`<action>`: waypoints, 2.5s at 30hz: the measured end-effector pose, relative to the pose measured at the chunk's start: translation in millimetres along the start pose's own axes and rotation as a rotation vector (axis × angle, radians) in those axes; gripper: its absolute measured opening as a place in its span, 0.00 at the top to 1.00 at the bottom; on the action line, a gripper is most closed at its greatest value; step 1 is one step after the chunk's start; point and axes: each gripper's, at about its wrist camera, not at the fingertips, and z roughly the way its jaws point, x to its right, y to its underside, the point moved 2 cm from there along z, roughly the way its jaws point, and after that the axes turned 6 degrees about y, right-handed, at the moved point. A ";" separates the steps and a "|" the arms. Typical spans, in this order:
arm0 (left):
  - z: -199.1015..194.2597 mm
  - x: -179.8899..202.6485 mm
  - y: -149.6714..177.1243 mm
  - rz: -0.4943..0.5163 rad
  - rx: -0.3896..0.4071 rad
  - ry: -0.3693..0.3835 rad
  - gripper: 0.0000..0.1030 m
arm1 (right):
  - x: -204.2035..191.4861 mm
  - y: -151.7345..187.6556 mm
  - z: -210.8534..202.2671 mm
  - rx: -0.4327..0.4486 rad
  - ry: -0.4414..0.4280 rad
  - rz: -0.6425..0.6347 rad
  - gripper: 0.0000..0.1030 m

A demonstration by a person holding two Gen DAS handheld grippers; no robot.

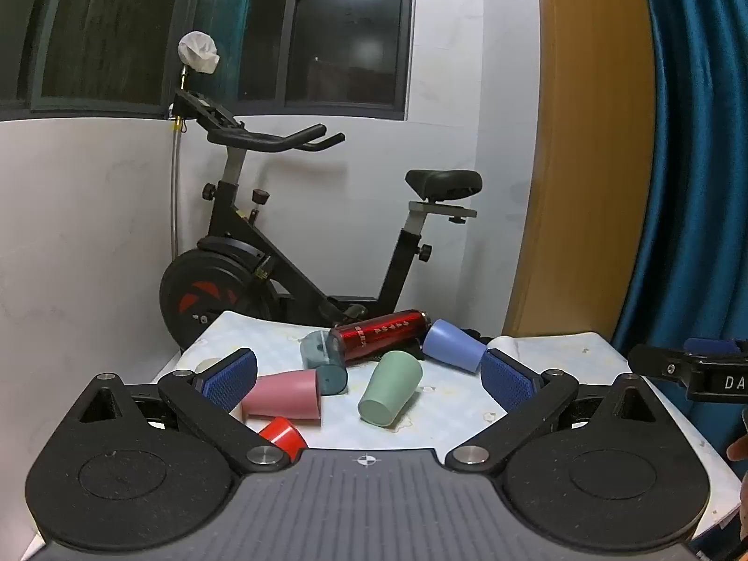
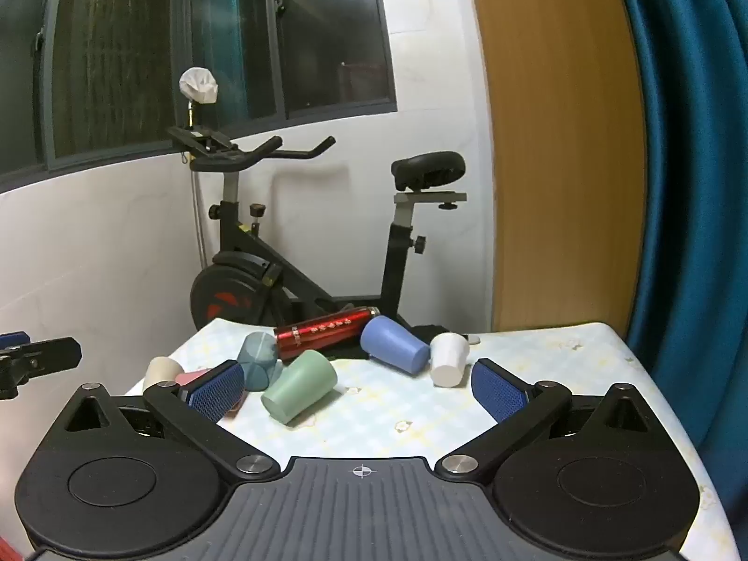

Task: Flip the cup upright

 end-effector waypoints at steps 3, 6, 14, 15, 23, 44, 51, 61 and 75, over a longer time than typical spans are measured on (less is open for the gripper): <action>0.1 0.9 -0.1 0.006 0.000 -0.002 0.00 | 0.0 0.0 0.0 -0.004 0.000 0.002 0.00; 0.6 3.3 -0.2 0.016 0.001 -0.007 0.00 | -0.2 0.0 -0.2 -0.004 0.000 0.000 0.00; 1.3 1.8 1.0 0.005 0.004 -0.002 0.00 | -0.1 -0.1 -0.2 -0.005 0.001 0.001 0.00; 1.5 1.9 1.0 0.005 0.004 -0.002 0.00 | -0.1 -0.1 -0.4 -0.004 0.001 0.000 0.00; 1.6 2.2 0.4 0.005 0.002 -0.002 0.00 | 0.1 -0.2 -0.6 -0.004 0.000 0.001 0.00; -2.2 0.5 -0.3 0.008 0.023 -0.010 0.00 | -1.3 3.0 4.5 0.007 0.008 0.001 0.00; -2.7 -0.5 -0.6 0.013 0.023 -0.011 0.00 | 1.1 1.8 0.7 0.008 0.007 0.002 0.00; -2.8 -0.4 -0.7 0.015 0.024 -0.011 0.00 | 1.0 1.9 0.3 0.009 0.007 0.002 0.00; -4.0 -0.1 -1.0 0.016 0.024 -0.011 0.00 | 0.9 2.1 0.3 0.008 0.007 0.002 0.00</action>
